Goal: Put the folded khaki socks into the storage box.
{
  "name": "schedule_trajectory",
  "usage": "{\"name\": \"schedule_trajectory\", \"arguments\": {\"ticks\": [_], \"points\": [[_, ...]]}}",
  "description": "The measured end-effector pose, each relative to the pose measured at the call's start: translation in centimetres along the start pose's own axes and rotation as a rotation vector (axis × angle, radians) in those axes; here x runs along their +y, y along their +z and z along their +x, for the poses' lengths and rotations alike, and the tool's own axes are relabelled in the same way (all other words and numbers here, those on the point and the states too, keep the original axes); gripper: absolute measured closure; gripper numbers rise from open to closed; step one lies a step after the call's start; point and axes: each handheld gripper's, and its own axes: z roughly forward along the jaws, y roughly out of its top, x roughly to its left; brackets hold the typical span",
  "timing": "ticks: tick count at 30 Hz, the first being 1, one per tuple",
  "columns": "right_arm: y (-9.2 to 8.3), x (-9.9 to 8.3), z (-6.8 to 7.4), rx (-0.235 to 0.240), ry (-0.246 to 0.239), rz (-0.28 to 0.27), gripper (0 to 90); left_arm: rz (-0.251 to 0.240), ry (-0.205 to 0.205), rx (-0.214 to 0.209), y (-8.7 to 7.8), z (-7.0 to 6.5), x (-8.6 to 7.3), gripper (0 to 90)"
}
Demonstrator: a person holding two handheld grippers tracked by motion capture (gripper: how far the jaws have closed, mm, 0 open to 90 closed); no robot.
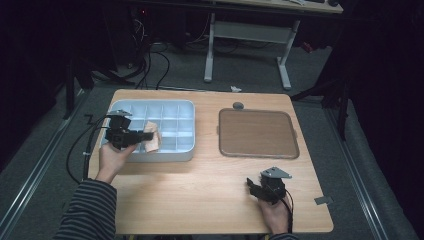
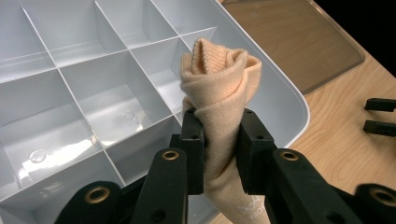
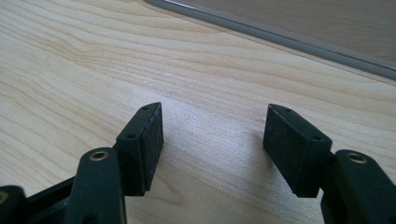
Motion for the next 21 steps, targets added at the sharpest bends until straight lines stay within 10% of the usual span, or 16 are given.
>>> {"name": "schedule_trajectory", "arguments": {"ticks": [21], "points": [[0.0,0.0,0.2,0.002,-0.018,-0.001,37.4,0.09,-0.044,0.019,2.2,1.8,0.0,75.3]]}}
